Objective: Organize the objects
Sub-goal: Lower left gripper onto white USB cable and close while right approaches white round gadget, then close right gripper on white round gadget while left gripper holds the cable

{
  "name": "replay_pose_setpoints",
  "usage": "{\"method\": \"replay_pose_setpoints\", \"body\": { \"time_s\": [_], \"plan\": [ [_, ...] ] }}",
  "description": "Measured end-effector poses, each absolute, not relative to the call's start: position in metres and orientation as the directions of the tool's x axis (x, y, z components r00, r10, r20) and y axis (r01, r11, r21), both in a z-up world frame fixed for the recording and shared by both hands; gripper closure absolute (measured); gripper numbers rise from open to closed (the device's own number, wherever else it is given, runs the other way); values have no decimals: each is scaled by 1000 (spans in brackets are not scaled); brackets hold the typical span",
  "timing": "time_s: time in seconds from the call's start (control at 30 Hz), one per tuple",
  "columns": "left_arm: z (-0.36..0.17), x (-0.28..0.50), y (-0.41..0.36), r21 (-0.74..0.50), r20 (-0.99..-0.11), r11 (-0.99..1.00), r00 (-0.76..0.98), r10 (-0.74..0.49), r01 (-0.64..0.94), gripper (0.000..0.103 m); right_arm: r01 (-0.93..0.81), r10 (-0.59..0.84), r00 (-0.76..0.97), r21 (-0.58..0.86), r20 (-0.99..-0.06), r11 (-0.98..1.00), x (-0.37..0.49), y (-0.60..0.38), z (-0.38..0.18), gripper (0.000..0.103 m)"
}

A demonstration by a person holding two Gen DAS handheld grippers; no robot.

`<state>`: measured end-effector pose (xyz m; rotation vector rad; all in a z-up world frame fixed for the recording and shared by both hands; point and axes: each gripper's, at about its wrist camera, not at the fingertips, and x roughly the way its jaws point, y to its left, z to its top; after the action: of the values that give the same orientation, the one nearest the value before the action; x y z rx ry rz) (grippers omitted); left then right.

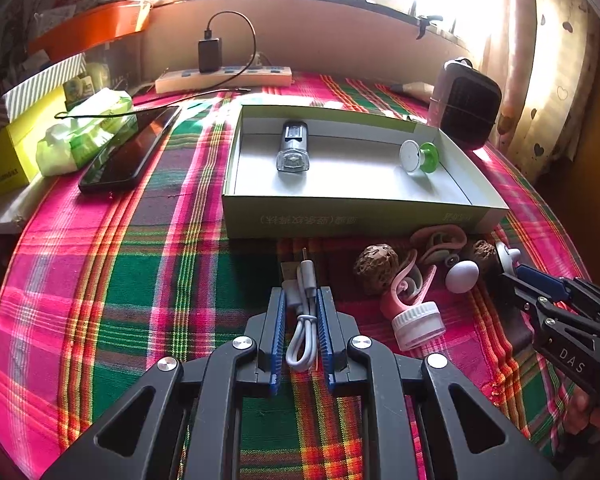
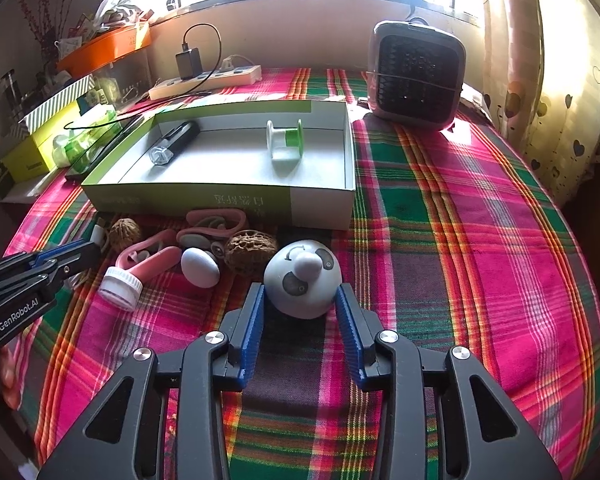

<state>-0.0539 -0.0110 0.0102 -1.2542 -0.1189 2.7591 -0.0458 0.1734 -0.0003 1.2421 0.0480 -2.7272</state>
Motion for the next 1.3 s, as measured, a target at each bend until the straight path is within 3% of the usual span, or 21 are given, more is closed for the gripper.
{"method": "replay_pose_setpoints", "body": {
  "time_s": [0.23,0.43,0.83,0.9,1.3],
  "plan": [
    [9,-54,-13,-120,-748,-991,-650,133,-65,89,150,-147,-637,65,-757,-987,-48,179,-2,70],
    [6,-55,-16,-129,-754,-990,-642,139,-63,89,139,-138,-634,64,-761,-988,-53,183,-2,50],
    [5,-57,-16,-124,-756,-990,-640,137,-66,89,151,-86,-617,-10,-782,-988,-68,178,-7,50],
    [5,-58,-16,-124,-756,-990,-640,138,-67,89,150,-93,-618,0,-781,-989,-68,179,-7,60],
    [6,-62,-16,-127,-756,-990,-640,141,-68,89,152,-116,-627,25,-770,-988,-66,181,-5,60]
  ]
}}
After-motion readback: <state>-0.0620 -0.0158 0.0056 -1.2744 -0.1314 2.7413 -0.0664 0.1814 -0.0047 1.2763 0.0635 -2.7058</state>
